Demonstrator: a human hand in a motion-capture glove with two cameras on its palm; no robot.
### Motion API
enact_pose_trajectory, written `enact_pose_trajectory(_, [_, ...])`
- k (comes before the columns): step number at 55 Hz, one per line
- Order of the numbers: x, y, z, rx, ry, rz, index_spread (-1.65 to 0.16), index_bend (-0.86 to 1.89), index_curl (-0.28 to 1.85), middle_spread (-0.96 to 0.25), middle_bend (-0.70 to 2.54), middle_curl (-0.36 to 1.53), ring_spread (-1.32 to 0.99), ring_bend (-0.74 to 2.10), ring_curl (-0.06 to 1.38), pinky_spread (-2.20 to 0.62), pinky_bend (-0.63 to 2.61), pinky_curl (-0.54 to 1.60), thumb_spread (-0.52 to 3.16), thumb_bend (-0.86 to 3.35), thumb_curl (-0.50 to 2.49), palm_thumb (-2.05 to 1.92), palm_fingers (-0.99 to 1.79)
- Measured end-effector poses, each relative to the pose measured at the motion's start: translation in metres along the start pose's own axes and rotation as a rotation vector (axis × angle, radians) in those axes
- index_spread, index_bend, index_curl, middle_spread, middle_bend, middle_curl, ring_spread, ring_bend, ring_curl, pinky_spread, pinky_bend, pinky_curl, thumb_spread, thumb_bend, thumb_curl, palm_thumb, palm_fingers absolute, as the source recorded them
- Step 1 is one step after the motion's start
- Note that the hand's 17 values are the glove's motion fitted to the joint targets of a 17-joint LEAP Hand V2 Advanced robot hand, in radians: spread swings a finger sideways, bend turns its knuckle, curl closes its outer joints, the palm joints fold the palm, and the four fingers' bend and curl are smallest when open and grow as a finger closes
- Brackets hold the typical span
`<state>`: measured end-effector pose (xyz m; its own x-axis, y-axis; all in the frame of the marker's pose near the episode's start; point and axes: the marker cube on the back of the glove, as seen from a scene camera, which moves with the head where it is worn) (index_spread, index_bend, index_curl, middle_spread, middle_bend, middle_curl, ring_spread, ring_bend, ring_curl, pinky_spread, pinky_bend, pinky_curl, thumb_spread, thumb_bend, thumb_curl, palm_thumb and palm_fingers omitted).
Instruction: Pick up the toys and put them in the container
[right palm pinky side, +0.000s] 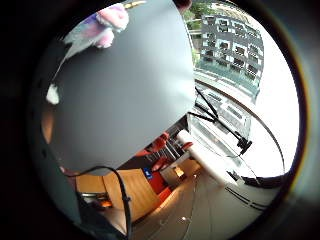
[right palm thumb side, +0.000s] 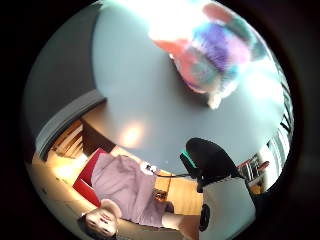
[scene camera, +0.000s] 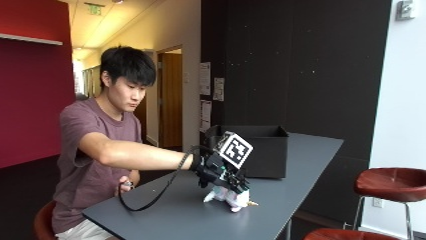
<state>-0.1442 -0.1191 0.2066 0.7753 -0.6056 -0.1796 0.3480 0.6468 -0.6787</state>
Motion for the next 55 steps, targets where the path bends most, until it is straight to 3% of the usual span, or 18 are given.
enact_pose_trajectory(6, [0.002, -0.028, 0.017, 0.055, -0.087, 0.03, -0.27, 0.07, 0.14, -0.06, 0.09, 0.22, -0.03, 0.13, 0.35, 0.0, 0.69, 0.39, 1.21, -0.01, 0.38, 0.34, -0.37])
enact_pose_trajectory(11, [0.018, -0.043, 0.024, 0.134, -0.123, 0.186, -0.28, 0.17, 0.17, -0.08, 0.07, 0.19, -0.02, 0.09, 0.31, 0.01, 0.75, 0.41, 1.19, -0.01, 0.38, 0.36, -0.29])
enact_pose_trajectory(17, [0.02, -0.049, 0.024, 0.228, -0.258, 0.04, -0.3, 0.24, 0.23, -0.11, 0.06, 0.16, -0.03, 0.17, 0.29, 0.01, 0.91, 0.43, 1.18, -0.01, 0.38, 0.38, -0.07])
enact_pose_trajectory(26, [0.018, -0.061, 0.021, 0.303, -0.296, 0.077, -0.32, 0.46, 0.32, -0.22, 0.12, 0.14, -0.19, 0.43, 0.36, -0.1, 0.85, 0.4, 1.16, -0.02, 0.37, 0.37, 0.26])
enact_pose_trajectory(33, [0.011, -0.064, 0.018, 0.365, -0.456, 0.116, -0.31, 0.6, 0.4, -0.32, 0.19, 0.17, -0.33, 0.65, 0.44, -0.21, 0.8, 0.4, 1.18, -0.01, 0.36, 0.39, 0.51])
enact_pose_trajectory(37, [0.005, -0.063, 0.017, 0.41, -0.497, 0.162, -0.31, 0.62, 0.41, -0.37, 0.4, 0.23, -0.41, 0.8, 0.49, -0.26, 0.79, 0.4, 1.21, 0.06, 0.4, 0.51, 0.82])
enact_pose_trajectory(45, [-0.002, -0.049, 0.005, 0.394, -0.473, 0.218, -0.3, 0.7, 0.5, -0.41, 0.65, 0.34, -0.47, 0.99, 0.61, -0.33, 0.85, 0.47, 0.97, 0.09, 0.53, 0.67, 1.0])
enact_pose_trajectory(47, [-0.002, -0.043, 0.001, 0.393, -0.475, 0.221, -0.3, 0.73, 0.53, -0.4, 0.7, 0.37, -0.47, 1.01, 0.64, -0.35, 0.87, 0.49, 0.91, 0.08, 0.55, 0.67, 1.02])
enact_pose_trajectory(48, [-0.002, -0.04, -0.003, 0.395, -0.476, 0.226, -0.3, 0.71, 0.53, -0.41, 0.68, 0.37, -0.48, 1.02, 0.65, -0.35, 0.87, 0.49, 0.9, 0.09, 0.56, 0.69, 0.89])
enact_pose_trajectory(50, [-0.003, -0.03, -0.012, 0.403, -0.482, 0.239, -0.29, 0.78, 0.58, -0.4, 0.78, 0.42, -0.47, 1.05, 0.67, -0.36, 0.89, 0.52, 0.84, 0.07, 0.58, 0.68, 1.02])
enact_pose_trajectory(55, [-0.006, -0.002, -0.044, 0.436, -0.464, 0.265, -0.29, 0.84, 0.63, -0.38, 0.88, 0.48, -0.48, 1.08, 0.71, -0.38, 0.93, 0.56, 0.74, 0.06, 0.63, 0.68, 1.0])
